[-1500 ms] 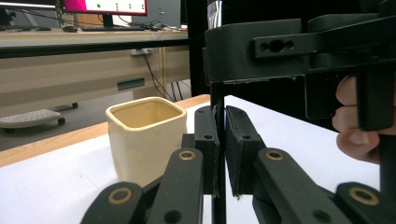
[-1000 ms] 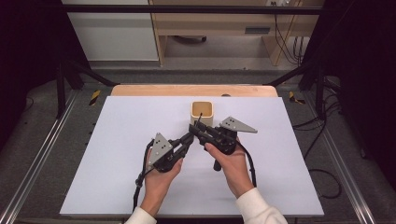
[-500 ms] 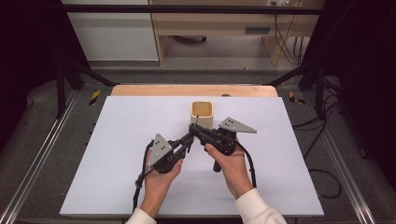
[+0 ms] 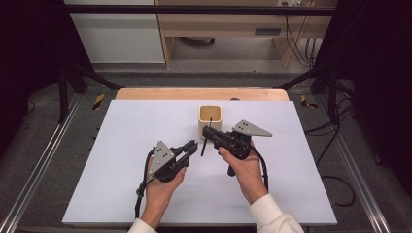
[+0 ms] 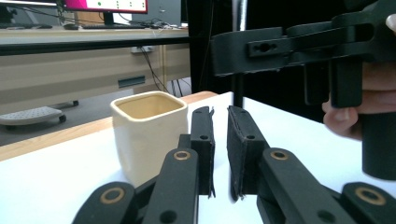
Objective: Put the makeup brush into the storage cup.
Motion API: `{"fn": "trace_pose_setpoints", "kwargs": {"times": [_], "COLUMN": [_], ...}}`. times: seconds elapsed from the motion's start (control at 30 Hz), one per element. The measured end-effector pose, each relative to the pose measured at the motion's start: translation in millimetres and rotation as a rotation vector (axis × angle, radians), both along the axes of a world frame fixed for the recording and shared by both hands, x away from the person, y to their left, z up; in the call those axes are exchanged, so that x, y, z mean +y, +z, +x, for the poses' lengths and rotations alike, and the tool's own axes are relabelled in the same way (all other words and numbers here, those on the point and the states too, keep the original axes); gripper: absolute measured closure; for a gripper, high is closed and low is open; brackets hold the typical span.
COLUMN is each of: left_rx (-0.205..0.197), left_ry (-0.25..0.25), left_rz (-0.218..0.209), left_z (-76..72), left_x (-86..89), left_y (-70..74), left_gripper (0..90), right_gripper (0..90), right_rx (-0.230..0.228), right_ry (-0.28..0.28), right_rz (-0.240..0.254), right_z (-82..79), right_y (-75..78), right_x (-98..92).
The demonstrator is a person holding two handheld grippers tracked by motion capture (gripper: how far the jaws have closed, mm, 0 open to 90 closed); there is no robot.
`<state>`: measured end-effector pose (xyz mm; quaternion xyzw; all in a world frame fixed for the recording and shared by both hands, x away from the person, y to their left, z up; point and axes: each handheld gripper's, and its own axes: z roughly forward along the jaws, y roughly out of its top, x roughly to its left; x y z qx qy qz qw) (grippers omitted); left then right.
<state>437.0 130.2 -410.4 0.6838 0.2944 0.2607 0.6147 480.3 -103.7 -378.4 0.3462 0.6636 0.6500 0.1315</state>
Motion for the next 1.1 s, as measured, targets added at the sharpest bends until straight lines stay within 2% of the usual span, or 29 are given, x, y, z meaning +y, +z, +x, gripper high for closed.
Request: {"fn": "trace_pose_setpoints", "kwargs": {"times": [0.17,0.4,0.5,0.57,0.83,1.03,1.1], "left_rx": [0.007,0.025,0.031,0.032,0.039,0.033,0.04], "left_ry": [0.031,0.074,0.081,0.086,0.111,0.101,0.094], "left_rz": [0.014,0.069,0.073,0.092,0.085,0.096,0.078], "left_z": [0.1,1.8,2.4,2.4,1.1,0.3,0.5], "left_x": [12.5,34.1,44.1,50.8,76.5,85.5,89.1], "left_y": [0.4,-2.7,-5.9,-7.7,-18.3,-23.6,-23.6], "left_gripper": [71.7,49.6,43.2,38.5,32.4,30.7,29.9], "right_gripper": [83.4,83.4,83.4,83.4,83.4,83.4,83.4], "right_rx": [-0.009,-0.031,-0.043,-0.057,-0.093,-0.109,-0.118], "right_ry": [-0.011,-0.035,-0.04,-0.04,-0.023,-0.027,-0.032], "right_rz": [-0.037,-0.08,-0.109,-0.13,-0.213,-0.228,-0.237], "right_z": [1.3,4.9,6.7,8.1,10.7,13.6,15.1], "right_y": [-0.3,-0.3,0.6,1.5,4.5,7.6,9.7], "right_x": [-6.9,-16.1,-18.7,-19.7,-20.0,-20.4,-20.9]}}
